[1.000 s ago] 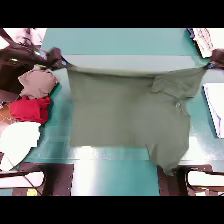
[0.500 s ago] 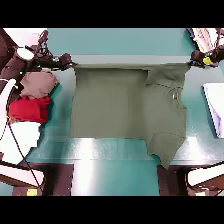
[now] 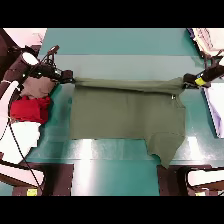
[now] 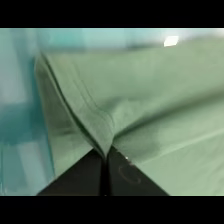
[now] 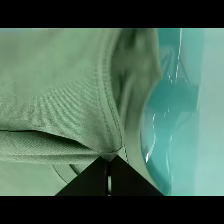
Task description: Fold the shirts.
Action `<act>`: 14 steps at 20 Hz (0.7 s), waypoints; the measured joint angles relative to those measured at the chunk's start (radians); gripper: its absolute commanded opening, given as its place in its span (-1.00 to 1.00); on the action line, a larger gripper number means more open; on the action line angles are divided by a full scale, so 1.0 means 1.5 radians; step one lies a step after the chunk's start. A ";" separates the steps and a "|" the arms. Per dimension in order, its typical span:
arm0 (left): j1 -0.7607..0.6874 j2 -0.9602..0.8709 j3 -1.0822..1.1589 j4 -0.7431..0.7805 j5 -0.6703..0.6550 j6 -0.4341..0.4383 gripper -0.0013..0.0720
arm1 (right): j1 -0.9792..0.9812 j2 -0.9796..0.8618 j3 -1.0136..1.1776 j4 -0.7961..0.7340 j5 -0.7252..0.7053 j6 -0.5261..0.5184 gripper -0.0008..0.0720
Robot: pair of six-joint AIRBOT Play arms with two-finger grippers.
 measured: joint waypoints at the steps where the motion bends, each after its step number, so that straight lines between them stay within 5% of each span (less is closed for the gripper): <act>1: 0.000 0.000 -0.009 0.005 -0.001 0.000 -0.90 | 0.001 0.009 -0.030 0.002 -0.014 0.000 -0.94; 3: 0.000 0.000 -0.022 0.015 -0.004 -0.001 -0.89 | 0.001 0.020 -0.070 0.015 -0.041 -0.001 -0.92; 4: 0.000 0.000 -0.026 0.017 -0.005 -0.002 -0.36 | 0.001 0.022 -0.083 0.023 -0.049 -0.001 -0.50; 5: 0.000 0.000 -0.028 0.020 -0.009 -0.006 0.46 | 0.001 0.025 -0.092 0.035 -0.056 -0.001 0.06; 6: 0.001 0.000 -0.030 0.021 -0.013 -0.012 0.77 | 0.001 0.027 -0.097 0.049 -0.061 -0.001 0.15; 9: 0.003 0.001 -0.030 0.021 -0.040 -0.033 0.77 | -0.002 0.030 -0.083 0.086 -0.042 -0.002 0.13; 11: 0.018 0.004 -0.019 0.031 -0.075 -0.052 0.30 | -0.009 0.040 -0.067 0.098 0.001 -0.004 -0.06; 14: 0.045 0.038 -0.031 0.049 -0.149 -0.067 0.30 | -0.032 0.091 -0.080 0.110 0.061 -0.022 -0.15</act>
